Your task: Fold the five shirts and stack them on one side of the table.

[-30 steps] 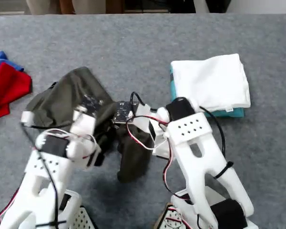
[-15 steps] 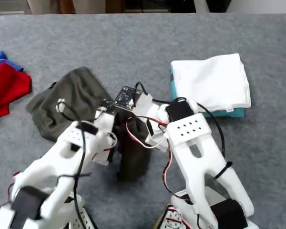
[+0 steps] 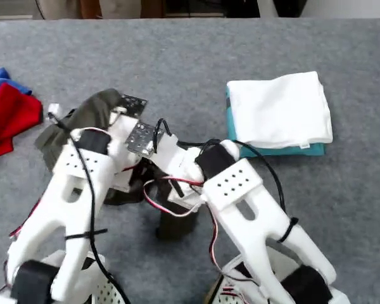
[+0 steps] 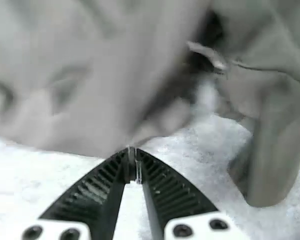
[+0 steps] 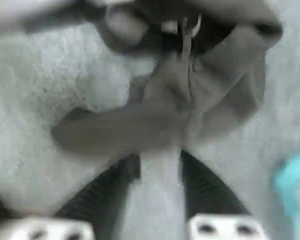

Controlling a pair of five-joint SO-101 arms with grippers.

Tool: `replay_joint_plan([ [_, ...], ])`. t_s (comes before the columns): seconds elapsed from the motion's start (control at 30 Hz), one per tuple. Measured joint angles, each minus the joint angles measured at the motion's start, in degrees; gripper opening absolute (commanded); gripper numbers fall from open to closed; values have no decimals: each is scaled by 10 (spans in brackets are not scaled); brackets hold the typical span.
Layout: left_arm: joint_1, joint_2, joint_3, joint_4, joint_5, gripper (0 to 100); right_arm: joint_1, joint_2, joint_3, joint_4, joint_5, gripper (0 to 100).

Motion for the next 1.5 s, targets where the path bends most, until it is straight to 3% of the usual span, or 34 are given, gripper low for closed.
replay_joint_plan([
  [0.07,-47,-14,-15,1,-6,21,-26,11,18,-18,-10,140],
  [0.27,-69,-18,-15,1,-9,21,-37,10,82,-86,-46,140],
  [0.53,-128,-18,-15,1,-10,22,-29,11,83,-99,-46,140],
  [1.07,-353,-21,-15,1,-10,22,-15,11,90,-105,-46,141],
  [1.17,-367,-21,-17,1,-10,30,-15,12,108,-137,-46,138],
  [1.27,-367,-21,-19,1,-10,101,-5,46,134,-190,-46,106],
  [1.37,-361,-21,-19,1,-10,160,31,101,131,-225,-46,0],
  [1.5,-338,-21,-19,1,-6,174,105,165,92,-231,-46,3],
])
